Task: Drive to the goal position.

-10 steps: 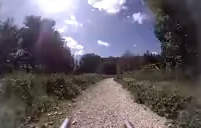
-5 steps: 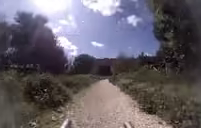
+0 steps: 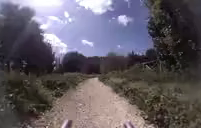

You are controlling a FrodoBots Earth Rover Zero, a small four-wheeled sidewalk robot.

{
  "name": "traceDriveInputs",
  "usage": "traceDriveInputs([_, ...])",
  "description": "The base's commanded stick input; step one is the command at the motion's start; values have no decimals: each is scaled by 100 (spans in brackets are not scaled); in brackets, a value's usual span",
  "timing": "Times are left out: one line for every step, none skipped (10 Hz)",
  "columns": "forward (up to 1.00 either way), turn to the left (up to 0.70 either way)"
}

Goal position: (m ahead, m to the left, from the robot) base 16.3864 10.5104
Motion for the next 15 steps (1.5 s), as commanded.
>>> traceDriveInputs([84, -9])
traceDriveInputs([85, 0])
traceDriveInputs([85, 0])
traceDriveInputs([85, 0])
traceDriveInputs([85, 0])
traceDriveInputs([83, 0])
traceDriveInputs([78, 0])
traceDriveInputs([78, 0])
traceDriveInputs([78, 0])
traceDriveInputs([78, 0])
traceDriveInputs([74, 0])
traceDriveInputs([70, 0])
traceDriveInputs([58, 0])
traceDriveInputs([52, 0])
traceDriveInputs([53, 0])
